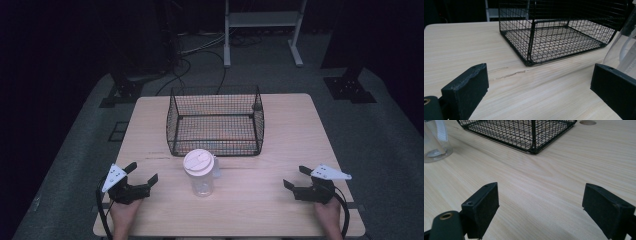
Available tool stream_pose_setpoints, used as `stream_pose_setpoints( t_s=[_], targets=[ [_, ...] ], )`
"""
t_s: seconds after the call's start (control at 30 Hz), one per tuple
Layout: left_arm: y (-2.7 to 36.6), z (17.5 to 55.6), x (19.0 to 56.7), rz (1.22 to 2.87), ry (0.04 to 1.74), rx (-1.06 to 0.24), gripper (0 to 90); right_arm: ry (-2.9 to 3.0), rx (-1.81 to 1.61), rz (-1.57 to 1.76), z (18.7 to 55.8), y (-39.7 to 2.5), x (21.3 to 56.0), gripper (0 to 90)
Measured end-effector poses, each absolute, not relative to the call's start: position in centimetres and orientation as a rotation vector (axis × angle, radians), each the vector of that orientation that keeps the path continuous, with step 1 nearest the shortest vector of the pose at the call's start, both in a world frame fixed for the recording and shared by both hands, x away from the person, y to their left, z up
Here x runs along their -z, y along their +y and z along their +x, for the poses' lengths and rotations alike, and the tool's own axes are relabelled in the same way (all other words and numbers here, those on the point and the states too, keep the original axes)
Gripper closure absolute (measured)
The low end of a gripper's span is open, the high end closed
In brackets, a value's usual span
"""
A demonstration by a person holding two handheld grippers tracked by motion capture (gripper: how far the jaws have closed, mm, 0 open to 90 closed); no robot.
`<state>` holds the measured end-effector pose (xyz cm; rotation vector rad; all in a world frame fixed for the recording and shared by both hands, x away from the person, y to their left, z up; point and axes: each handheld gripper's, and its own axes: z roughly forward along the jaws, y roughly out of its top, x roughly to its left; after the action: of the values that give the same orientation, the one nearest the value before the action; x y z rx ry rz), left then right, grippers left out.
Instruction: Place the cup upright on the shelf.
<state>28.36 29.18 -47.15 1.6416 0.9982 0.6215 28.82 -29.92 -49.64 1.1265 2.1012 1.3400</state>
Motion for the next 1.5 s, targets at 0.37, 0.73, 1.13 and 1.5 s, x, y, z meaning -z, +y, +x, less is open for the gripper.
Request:
stream_pose_setpoints(
  t_s=[0.37,0.73,1.13,1.5],
  targets=[
    [28.7,28.2,47.1,1.646,0.98,-0.621,0.6,2.1,-1.349,1.128,28.9,-30.0,49.6,12.9],
    [28.3,28.0,46.9,1.645,0.946,-0.612,0.6,2.105,-1.341,1.117,28.8,-29.9,49.6,12.9],
    [27.1,27.8,46.6,1.666,0.879,-0.589,0.6,2.11,-1.333,1.116,28.8,-29.8,49.7,12.9],
    [26.1,27.3,45.6,1.696,0.817,-0.587,0.5,2.115,-1.321,1.115,28.8,-29.7,49.7,12.9]
  ],
)
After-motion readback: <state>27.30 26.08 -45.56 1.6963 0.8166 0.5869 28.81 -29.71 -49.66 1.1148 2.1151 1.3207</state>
